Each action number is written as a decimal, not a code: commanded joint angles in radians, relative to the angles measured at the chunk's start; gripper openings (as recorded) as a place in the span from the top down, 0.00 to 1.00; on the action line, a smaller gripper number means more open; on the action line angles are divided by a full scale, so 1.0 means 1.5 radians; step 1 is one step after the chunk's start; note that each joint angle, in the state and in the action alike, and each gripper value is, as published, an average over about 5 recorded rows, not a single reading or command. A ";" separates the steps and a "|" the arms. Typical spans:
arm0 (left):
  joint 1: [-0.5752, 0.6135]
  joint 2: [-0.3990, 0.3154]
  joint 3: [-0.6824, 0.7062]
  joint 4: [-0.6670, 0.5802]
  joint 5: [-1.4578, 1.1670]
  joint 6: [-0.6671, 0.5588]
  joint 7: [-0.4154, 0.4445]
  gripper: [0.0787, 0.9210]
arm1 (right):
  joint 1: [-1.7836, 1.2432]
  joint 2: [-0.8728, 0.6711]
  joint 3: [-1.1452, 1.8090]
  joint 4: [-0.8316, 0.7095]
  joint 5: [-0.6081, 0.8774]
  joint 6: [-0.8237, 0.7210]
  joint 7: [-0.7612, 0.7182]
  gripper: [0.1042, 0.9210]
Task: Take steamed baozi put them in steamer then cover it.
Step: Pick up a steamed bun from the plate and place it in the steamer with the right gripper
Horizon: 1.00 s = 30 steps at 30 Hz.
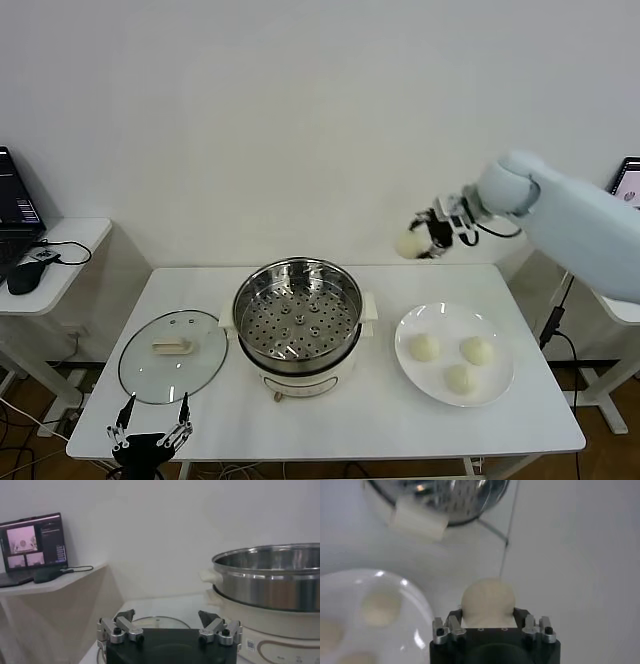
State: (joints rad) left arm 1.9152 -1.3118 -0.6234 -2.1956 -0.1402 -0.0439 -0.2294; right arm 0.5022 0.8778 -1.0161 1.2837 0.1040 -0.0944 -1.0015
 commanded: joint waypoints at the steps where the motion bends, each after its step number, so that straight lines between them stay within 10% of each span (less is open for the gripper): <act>1: 0.001 -0.001 -0.005 -0.004 -0.004 -0.003 0.000 0.12 | 0.085 0.151 -0.095 -0.005 0.055 0.040 0.007 0.34; 30: -0.002 -0.005 -0.014 -0.017 -0.002 -0.003 0.001 0.12 | -0.039 0.343 -0.180 -0.183 -0.261 0.302 0.097 0.34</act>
State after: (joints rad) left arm 1.9132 -1.3204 -0.6455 -2.2234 -0.1414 -0.0484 -0.2283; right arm 0.4700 1.3284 -1.2608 1.1095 -0.1624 0.2533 -0.8849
